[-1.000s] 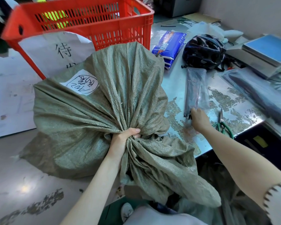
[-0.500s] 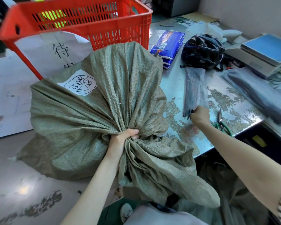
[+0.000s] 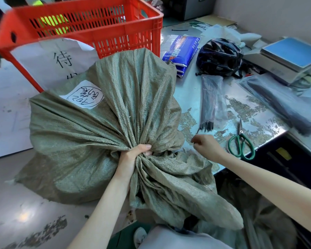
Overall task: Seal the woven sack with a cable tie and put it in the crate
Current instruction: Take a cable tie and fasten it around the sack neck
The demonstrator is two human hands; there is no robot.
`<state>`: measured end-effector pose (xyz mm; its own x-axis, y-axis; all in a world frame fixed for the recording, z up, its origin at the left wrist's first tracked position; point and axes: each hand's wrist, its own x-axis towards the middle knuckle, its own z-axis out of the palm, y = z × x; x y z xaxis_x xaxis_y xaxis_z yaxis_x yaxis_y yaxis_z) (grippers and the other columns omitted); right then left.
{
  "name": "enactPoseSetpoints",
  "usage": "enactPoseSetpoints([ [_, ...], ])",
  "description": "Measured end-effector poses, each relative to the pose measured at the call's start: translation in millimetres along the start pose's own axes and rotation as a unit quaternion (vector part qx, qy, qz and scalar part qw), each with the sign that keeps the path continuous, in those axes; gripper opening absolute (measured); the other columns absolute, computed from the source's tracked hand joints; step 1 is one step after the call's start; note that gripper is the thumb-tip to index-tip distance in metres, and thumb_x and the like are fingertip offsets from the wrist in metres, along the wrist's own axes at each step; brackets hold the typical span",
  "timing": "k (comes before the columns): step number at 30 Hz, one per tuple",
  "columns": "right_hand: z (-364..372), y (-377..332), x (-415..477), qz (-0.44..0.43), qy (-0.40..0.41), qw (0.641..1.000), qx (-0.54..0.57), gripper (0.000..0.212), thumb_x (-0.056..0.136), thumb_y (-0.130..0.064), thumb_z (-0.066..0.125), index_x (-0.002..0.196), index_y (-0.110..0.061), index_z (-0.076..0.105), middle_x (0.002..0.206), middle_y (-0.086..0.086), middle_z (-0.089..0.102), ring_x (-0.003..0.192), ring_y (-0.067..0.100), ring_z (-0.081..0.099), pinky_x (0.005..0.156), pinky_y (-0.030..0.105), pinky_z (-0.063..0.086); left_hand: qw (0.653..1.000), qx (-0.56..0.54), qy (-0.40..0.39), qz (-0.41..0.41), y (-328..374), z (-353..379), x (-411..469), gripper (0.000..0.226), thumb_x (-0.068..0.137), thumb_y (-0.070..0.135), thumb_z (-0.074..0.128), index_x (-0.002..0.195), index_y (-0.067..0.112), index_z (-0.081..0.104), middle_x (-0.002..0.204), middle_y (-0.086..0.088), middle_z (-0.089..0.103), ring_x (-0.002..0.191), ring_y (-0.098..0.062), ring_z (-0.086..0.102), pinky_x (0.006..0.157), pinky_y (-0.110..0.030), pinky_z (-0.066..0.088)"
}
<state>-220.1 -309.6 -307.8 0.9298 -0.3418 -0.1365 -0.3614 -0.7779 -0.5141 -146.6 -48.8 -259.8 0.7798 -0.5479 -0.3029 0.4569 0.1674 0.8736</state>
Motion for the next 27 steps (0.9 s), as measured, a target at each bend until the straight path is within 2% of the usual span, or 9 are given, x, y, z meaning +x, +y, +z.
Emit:
enactPoseSetpoints([
  [4,14,5,0,-0.093,-0.080,0.988,-0.088,0.021,0.086,-0.002,0.055,0.105,-0.003,0.063,0.101,0.012,0.066,0.090,0.026,0.060,0.072,0.022,0.038,1.000,-0.016,0.005,-0.004,0,2,0,0.025,0.054,0.024,0.074,0.060,0.009,0.055,0.056,-0.002,0.051,0.054,-0.017,0.048,0.061,-0.027,0.042],
  [8,19,6,8,-0.113,-0.094,0.981,-0.128,0.020,0.089,-0.006,0.055,0.108,-0.005,0.061,0.103,0.011,0.062,0.094,0.028,0.060,0.072,0.034,0.046,0.999,-0.030,0.016,-0.018,1,4,-1,0.042,0.055,0.022,0.075,0.087,0.002,0.058,0.077,-0.014,0.050,0.069,-0.024,0.049,0.072,-0.036,0.042],
  [11,16,9,13,-0.098,-0.076,0.976,-0.182,0.024,0.090,-0.011,0.055,0.113,-0.010,0.056,0.103,0.010,0.057,0.087,0.028,0.058,0.063,0.038,0.048,0.999,-0.030,0.024,-0.021,1,5,-2,0.037,0.052,0.023,0.076,0.079,0.003,0.060,0.063,-0.008,0.052,0.057,-0.020,0.051,0.066,-0.031,0.044],
  [14,8,11,19,-0.078,-0.053,0.958,-0.270,0.027,0.091,-0.002,0.047,0.118,-0.008,0.048,0.104,0.012,0.052,0.075,0.023,0.047,0.055,0.031,0.036,0.999,-0.027,0.017,-0.023,2,4,-3,0.025,0.052,0.024,0.075,0.065,0.009,0.059,0.055,-0.002,0.053,0.051,-0.016,0.051,0.060,-0.027,0.045],
  [17,0,18,26,-0.096,-0.033,0.928,-0.357,0.030,0.088,0.004,0.048,0.116,-0.008,0.048,0.105,0.013,0.050,0.086,0.027,0.050,0.058,0.032,0.034,0.999,-0.030,0.011,-0.022,3,4,-3,0.025,0.053,0.024,0.075,0.065,0.010,0.057,0.053,0.000,0.052,0.048,-0.014,0.050,0.055,-0.025,0.044],
  [22,-10,17,32,-0.194,-0.067,0.869,-0.451,0.027,0.089,-0.005,0.051,0.116,-0.010,0.052,0.122,0.012,0.046,0.103,0.026,0.048,0.076,0.032,0.040,0.999,-0.029,0.012,-0.015,4,5,-4,0.020,0.053,0.024,0.074,0.063,0.011,0.062,0.053,0.001,0.055,0.048,-0.012,0.053,0.056,-0.025,0.046],
  [24,-14,15,33,-0.228,-0.053,0.863,-0.448,0.022,0.088,-0.010,0.054,0.109,-0.013,0.056,0.116,0.009,0.050,0.099,0.025,0.049,0.077,0.033,0.041,1.000,-0.016,0.009,-0.009,4,4,-4,0.021,0.055,0.024,0.074,0.064,0.011,0.061,0.054,0.000,0.054,0.049,-0.012,0.052,0.061,-0.029,0.042],
  [27,-17,13,35,-0.247,0.000,0.898,-0.365,0.015,0.079,-0.010,0.065,0.087,-0.015,0.054,0.084,0.002,0.060,0.076,0.023,0.053,0.067,0.032,0.042,1.000,-0.013,0.015,-0.010,4,3,-4,0.024,0.054,0.024,0.075,0.067,0.008,0.061,0.057,-0.002,0.056,0.052,-0.014,0.053,0.065,-0.032,0.042],
])
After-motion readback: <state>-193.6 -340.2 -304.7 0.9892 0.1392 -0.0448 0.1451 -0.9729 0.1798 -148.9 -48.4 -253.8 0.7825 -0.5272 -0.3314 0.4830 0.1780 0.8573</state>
